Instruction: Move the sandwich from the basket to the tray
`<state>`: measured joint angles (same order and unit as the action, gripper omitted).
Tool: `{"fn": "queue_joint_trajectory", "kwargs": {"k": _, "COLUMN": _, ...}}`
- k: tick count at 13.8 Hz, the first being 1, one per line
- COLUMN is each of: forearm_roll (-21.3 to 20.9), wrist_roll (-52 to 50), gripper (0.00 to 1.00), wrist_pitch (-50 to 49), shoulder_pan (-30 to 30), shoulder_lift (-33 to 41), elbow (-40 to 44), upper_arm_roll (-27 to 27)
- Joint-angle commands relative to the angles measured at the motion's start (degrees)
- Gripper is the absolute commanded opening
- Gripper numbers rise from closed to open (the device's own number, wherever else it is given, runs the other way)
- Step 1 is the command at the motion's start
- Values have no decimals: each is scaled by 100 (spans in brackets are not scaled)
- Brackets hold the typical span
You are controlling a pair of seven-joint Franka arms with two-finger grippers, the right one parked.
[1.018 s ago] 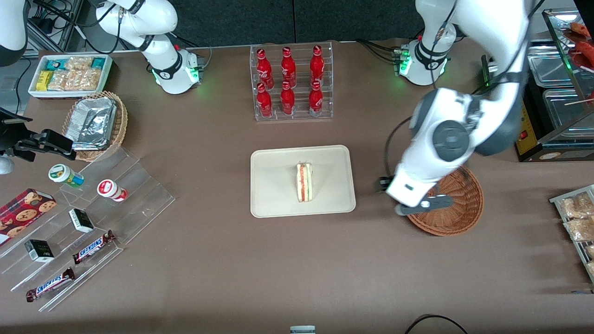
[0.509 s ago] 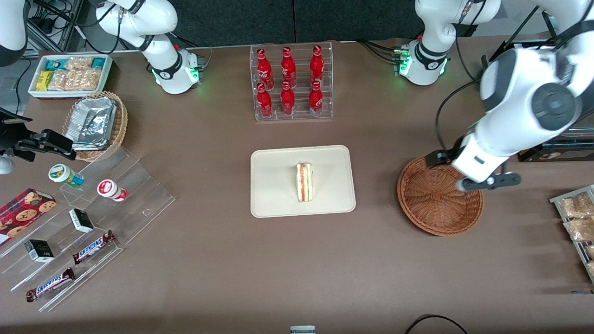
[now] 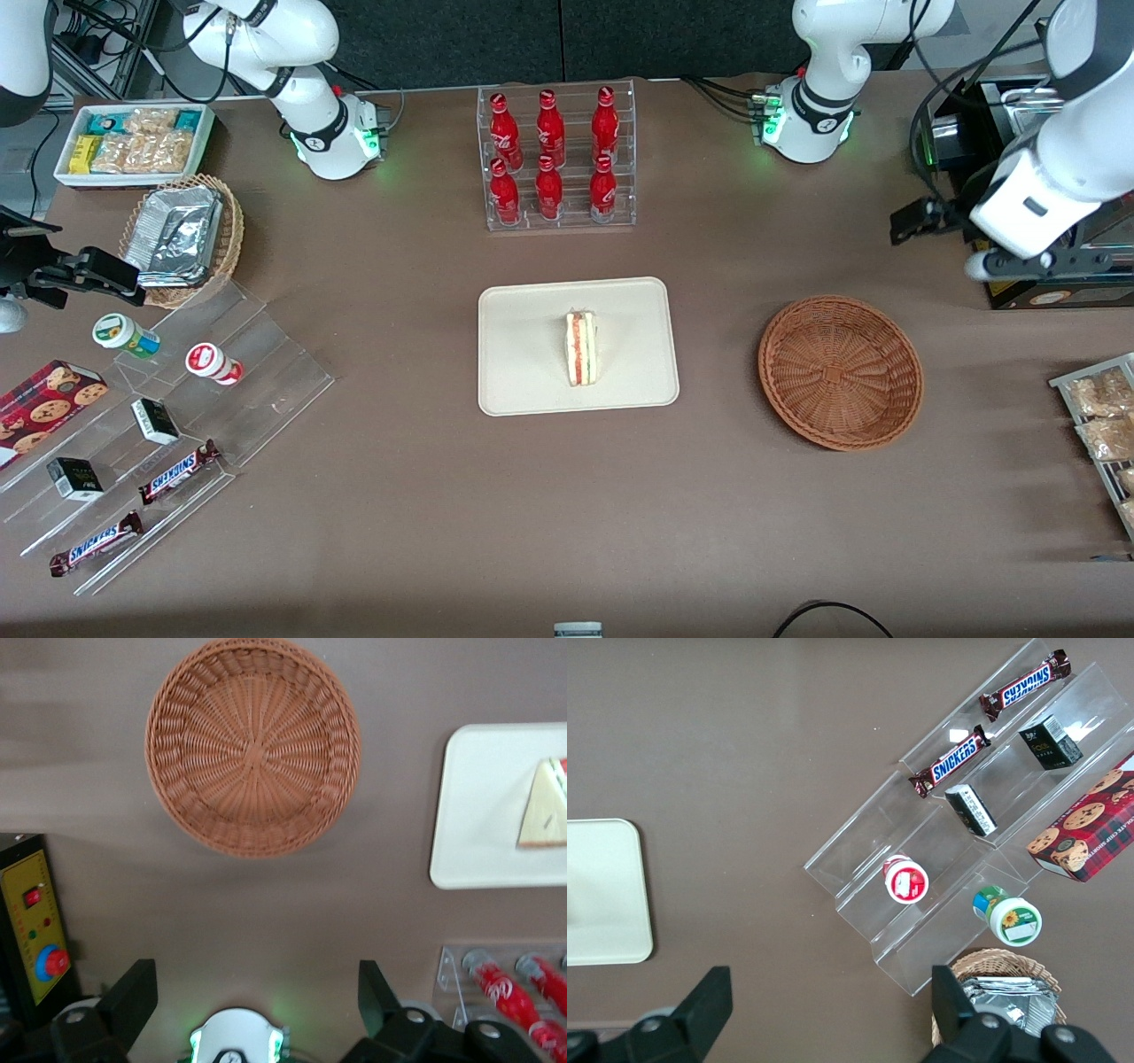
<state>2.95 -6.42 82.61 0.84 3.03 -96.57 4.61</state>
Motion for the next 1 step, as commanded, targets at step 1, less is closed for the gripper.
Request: {"fn": "queue_joint_trajectory", "kwargs": {"k": 1, "forearm_roll": 39, "wrist_roll": 229, "gripper": 100, "wrist_pitch": -193, "shoulder_pan": -181, "shoulder_lift": -13, "elbow": 191, "upper_arm_roll": 84}}
